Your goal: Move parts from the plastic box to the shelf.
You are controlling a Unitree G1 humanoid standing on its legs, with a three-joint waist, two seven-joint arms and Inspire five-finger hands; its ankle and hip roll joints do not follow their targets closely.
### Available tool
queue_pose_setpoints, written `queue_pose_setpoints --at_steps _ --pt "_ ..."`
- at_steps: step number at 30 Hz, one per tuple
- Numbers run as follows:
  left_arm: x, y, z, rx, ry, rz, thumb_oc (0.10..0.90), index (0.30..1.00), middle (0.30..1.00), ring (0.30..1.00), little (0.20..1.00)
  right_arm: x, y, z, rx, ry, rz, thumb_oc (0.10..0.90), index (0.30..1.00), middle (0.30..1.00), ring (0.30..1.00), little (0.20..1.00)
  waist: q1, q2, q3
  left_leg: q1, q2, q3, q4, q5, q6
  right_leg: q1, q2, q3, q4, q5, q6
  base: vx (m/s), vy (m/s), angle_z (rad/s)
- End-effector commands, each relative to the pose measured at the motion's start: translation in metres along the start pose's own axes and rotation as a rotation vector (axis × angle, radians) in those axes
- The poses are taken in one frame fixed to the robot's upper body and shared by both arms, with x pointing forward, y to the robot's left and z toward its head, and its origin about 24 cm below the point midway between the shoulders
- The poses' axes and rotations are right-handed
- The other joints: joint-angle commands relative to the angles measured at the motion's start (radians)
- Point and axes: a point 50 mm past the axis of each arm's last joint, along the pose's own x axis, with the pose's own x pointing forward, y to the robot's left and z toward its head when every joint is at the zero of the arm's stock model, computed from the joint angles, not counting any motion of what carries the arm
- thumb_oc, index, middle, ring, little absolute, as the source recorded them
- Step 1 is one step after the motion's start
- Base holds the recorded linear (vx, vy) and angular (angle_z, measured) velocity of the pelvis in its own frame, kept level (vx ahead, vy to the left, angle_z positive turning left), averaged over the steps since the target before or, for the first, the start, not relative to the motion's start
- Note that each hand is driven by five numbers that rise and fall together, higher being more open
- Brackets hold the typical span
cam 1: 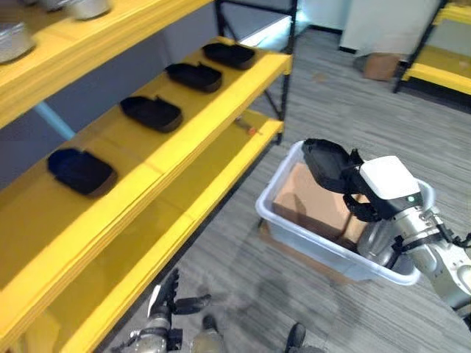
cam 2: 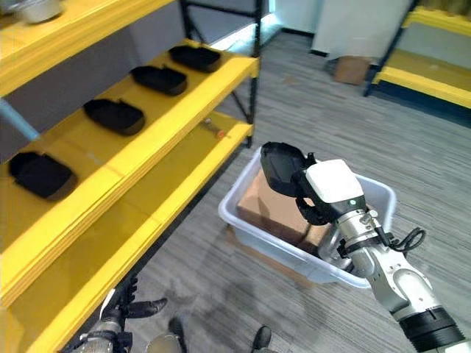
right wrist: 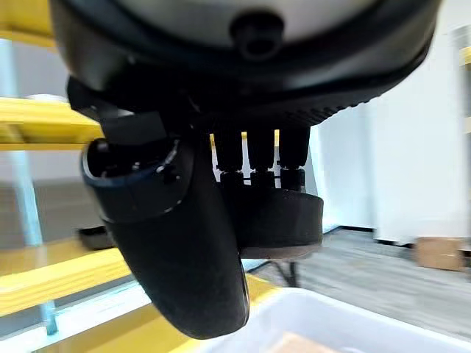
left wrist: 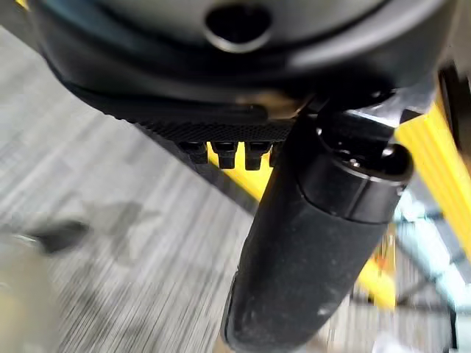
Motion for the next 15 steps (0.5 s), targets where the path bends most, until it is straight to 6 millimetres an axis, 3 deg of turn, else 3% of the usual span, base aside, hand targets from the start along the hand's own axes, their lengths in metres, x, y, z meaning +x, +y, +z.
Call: queue_pose_setpoints --at_steps 1,5,12,15 --pt "0.01 0.001 0.06 -0.022 -0.272 -0.019 0.9 1.0 1.0 1.0 1.0 0.021 -0.073 0.002 -0.052 -0.039 -0.402 0.4 0.3 0.3 0.3 0.3 0.0 -0.002 -0.115 -0.009 0.008 0.014 -0.164 0.035 0.005 -0.056 0.01 -0.001 0.085 -0.076 0.057 0.14 0.233 0.95" --pt "0.007 0.005 0.062 0.004 -0.283 -0.014 0.9 1.0 1.0 1.0 1.0 0.02 -0.069 0.002 -0.011 -0.02 -0.399 0.4 0.3 0.3 0.3 0.3 0.017 0.002 -0.136 0.015 -0.049 -0.028 -0.24 0.023 0.031 -0.038 -0.03 -0.018 0.096 -0.053 0.085 0.1 0.234 1.08" --pt "0.004 0.018 0.056 0.012 -0.267 0.046 0.9 1.0 1.0 1.0 1.0 0.028 -0.06 0.016 0.031 -0.045 -0.389 0.4 0.3 0.3 0.3 0.3 0.061 -0.031 -0.133 0.039 -0.168 -0.048 -0.28 -0.036 0.102 -0.039 -0.151 -0.028 0.17 0.006 0.146 0.04 0.231 0.13" --pt "0.002 0.022 0.055 0.024 -0.27 0.069 0.9 1.0 1.0 1.0 1.0 0.033 -0.055 0.022 0.022 -0.056 -0.371 0.4 0.3 0.3 0.3 0.3 0.091 -0.048 -0.132 0.043 -0.233 -0.07 -0.279 -0.072 0.14 -0.038 -0.21 -0.025 0.187 0.071 0.184 0.04 0.243 0.16"
